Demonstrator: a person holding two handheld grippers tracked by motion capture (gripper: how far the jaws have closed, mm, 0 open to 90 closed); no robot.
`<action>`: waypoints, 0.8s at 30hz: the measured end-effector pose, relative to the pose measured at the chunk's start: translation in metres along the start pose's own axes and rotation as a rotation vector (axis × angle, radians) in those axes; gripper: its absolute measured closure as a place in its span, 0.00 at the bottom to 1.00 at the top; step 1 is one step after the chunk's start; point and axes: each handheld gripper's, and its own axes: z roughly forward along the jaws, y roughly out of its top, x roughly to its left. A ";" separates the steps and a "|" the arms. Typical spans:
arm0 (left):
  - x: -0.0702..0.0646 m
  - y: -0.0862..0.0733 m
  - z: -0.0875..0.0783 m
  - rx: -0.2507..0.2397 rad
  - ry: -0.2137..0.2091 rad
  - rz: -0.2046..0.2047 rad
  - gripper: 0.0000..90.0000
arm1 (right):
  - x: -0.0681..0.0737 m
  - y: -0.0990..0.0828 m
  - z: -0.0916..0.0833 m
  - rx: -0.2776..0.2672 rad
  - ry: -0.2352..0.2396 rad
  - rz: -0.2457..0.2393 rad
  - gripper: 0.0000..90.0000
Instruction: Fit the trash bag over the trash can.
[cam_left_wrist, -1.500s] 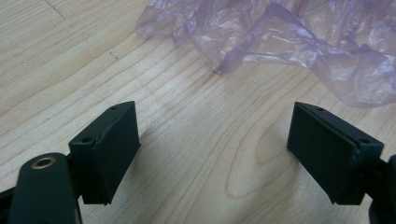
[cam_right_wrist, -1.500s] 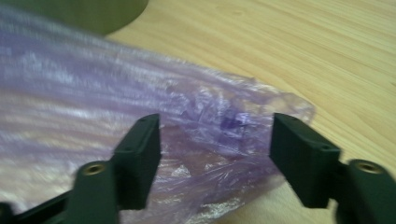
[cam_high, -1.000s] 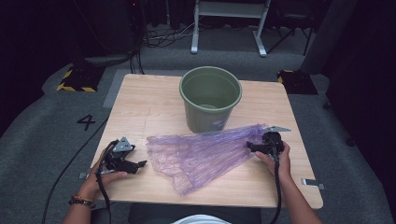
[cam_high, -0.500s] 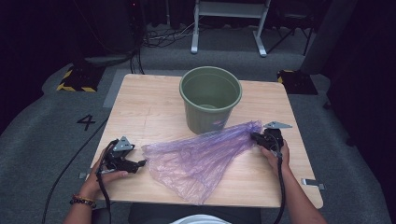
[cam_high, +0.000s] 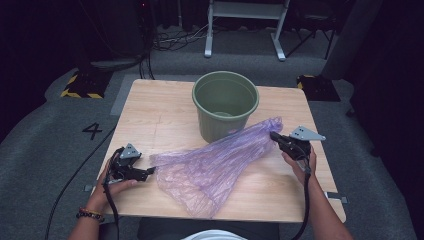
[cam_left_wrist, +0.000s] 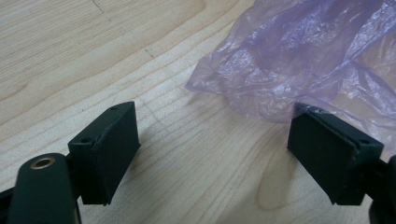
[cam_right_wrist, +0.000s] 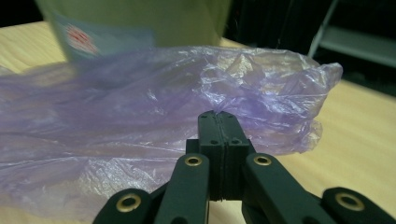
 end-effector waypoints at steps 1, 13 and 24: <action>-0.001 0.000 0.000 0.002 -0.002 -0.006 0.17 | 0.003 0.006 -0.004 -0.043 0.014 -0.018 1.00; 0.002 0.002 -0.002 0.004 -0.046 0.016 0.22 | 0.014 0.044 -0.023 -0.200 0.082 -0.121 1.00; 0.006 0.040 -0.032 -0.122 0.010 0.039 0.21 | 0.023 0.084 -0.028 -0.253 0.107 -0.223 1.00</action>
